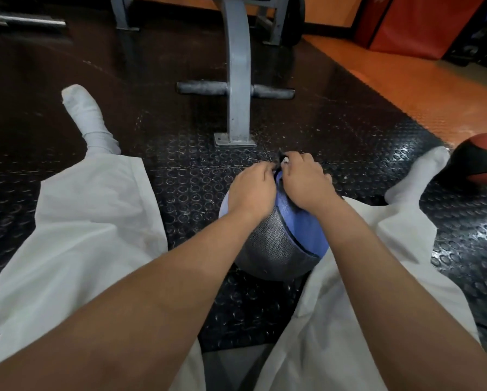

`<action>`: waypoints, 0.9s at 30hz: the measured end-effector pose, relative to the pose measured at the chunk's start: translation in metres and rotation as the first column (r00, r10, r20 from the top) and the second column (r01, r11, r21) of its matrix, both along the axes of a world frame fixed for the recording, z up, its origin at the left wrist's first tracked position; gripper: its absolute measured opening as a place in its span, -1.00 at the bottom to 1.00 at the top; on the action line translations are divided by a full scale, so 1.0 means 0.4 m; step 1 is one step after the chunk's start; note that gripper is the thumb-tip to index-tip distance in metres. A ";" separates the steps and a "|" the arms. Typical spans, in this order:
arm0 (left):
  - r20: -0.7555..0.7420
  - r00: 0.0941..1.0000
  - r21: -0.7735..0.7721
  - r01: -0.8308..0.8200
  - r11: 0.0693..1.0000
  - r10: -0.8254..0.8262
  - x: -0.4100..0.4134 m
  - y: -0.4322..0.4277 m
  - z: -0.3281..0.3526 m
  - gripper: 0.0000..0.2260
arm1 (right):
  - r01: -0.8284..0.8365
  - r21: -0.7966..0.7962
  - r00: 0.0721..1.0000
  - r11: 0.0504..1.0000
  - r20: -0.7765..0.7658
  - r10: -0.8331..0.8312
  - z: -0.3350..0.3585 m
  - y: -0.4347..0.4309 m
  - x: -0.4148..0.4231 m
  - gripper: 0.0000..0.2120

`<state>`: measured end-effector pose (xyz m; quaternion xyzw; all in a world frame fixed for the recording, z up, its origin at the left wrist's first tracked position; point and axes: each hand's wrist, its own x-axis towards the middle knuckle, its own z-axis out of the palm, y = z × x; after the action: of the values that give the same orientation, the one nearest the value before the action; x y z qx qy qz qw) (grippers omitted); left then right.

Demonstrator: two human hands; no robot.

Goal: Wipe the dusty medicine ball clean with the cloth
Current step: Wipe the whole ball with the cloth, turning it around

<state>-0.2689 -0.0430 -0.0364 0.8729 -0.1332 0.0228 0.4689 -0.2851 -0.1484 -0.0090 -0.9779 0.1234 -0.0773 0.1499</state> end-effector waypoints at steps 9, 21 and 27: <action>-0.112 0.991 -0.124 0.055 0.991 -0.069 0.022 0.029 0.005 -0.70 | -0.198 -0.306 0.948 0.931 0.181 0.261 -0.079 0.020 -0.172 -0.46; -0.031 0.996 -0.104 -0.091 0.990 0.088 -0.010 0.027 -0.007 -0.69 | -0.067 -0.108 0.962 0.992 0.256 0.093 -0.056 0.035 -0.097 -0.58; -0.063 0.998 -0.165 -0.002 0.986 -0.009 0.014 0.047 -0.014 -0.71 | -0.184 -0.266 0.945 0.946 0.216 0.245 -0.062 0.020 -0.143 -0.52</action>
<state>-0.2631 -0.0241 -0.0418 0.8312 -0.1176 0.0052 0.5434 -0.3423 -0.1405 -0.0337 -0.9792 -0.0145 -0.1956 0.0510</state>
